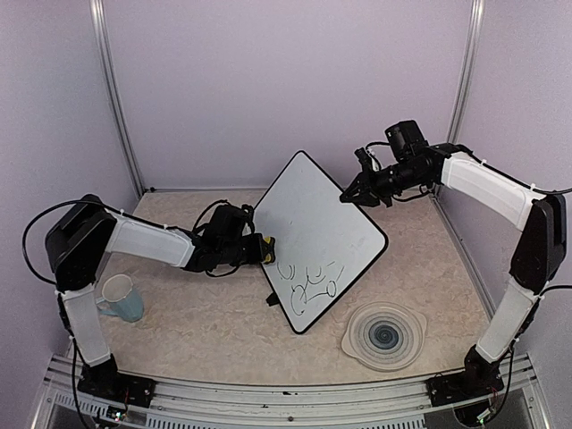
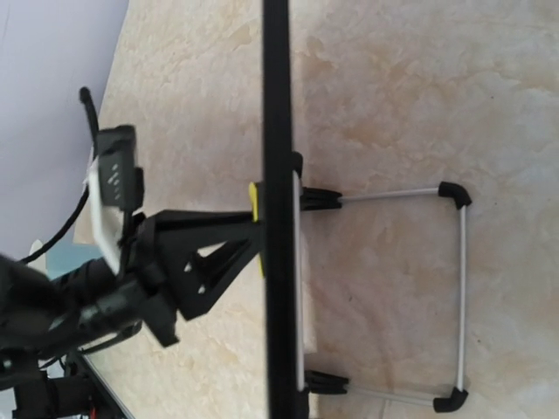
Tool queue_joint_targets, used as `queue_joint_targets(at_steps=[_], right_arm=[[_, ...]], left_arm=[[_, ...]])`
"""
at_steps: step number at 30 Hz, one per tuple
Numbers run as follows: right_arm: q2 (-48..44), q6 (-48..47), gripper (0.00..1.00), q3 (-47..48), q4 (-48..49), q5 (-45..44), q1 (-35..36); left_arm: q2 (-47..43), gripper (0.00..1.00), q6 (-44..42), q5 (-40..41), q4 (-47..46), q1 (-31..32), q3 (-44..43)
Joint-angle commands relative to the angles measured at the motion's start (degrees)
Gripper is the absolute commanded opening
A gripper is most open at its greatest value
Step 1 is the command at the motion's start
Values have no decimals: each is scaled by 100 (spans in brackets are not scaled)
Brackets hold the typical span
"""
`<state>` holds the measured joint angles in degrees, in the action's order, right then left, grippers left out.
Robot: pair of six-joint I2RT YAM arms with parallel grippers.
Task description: Erase the whiteboard
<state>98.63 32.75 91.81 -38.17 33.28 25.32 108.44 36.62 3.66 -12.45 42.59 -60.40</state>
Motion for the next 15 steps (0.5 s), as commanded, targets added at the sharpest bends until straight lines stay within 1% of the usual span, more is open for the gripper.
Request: queue_joint_targets(at_steps=[1,4,7,11,12,15], right_arm=[[-118,78,0,-17,117,252,74],[-107,68,0,-44,146,322,78],[-100,72,0,-91,211,392,78],[-82,65,0,-126,268,478,83],[-74,65,0,-133,278,498,79],[-50,64,0,-131,293,547,91]], left_arm=[[512,0,101,-147,1090,-27,-190],[479,0,-101,-494,1027,60,-611],[450,0,-322,-892,960,191,-1250],[624,0,-460,-1114,1225,259,-2259],[730,0,-464,-1141,1393,259,-2490],[1005,0,-500,-1284,1497,250,-3131]])
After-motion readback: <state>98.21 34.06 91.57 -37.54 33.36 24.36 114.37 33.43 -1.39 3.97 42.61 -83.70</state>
